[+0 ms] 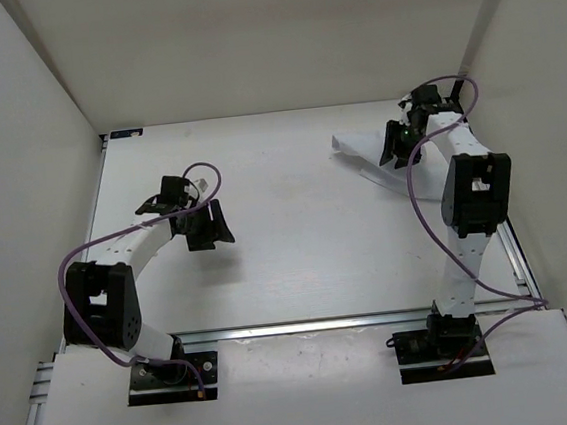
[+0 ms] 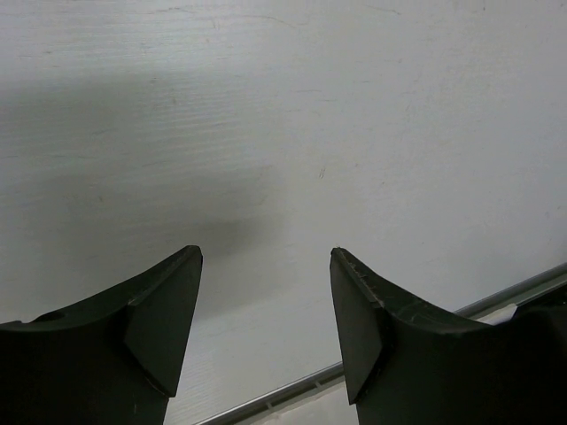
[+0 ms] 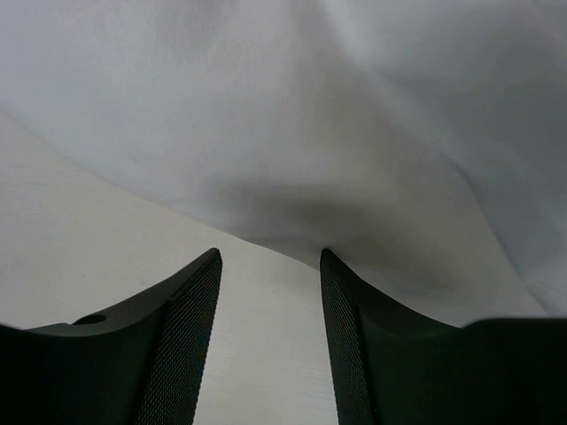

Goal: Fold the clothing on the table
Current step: Move the skirt to the center of the board

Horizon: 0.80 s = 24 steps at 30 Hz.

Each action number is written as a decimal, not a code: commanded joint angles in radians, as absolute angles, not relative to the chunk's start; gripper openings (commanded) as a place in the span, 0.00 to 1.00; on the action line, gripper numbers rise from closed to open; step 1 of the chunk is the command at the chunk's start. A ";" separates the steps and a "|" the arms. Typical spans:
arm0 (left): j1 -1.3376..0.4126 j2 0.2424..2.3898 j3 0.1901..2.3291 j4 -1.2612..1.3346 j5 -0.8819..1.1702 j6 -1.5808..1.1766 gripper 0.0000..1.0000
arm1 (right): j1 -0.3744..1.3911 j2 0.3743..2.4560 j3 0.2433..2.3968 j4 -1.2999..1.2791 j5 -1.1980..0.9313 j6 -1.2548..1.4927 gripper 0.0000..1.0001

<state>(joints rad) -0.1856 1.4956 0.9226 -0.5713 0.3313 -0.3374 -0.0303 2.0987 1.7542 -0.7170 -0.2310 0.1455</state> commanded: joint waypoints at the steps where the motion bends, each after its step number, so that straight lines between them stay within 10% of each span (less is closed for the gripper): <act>1: -0.163 1.450 0.920 -0.557 0.363 -0.347 0.70 | -0.006 2.137 1.851 -0.775 -0.145 0.117 0.54; 10: -0.123 1.393 0.861 -0.525 0.391 -0.374 0.71 | 0.063 2.071 1.799 -0.698 0.231 0.089 0.55; 24: -0.124 1.447 0.890 -0.525 0.419 -0.370 0.70 | -0.064 2.177 1.986 -0.801 0.215 0.170 0.56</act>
<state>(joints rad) -0.1204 1.4490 0.8593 -0.5381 0.3935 -0.3717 -0.0666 2.1311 1.9240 -0.7628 0.2317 0.1516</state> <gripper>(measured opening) 0.708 0.558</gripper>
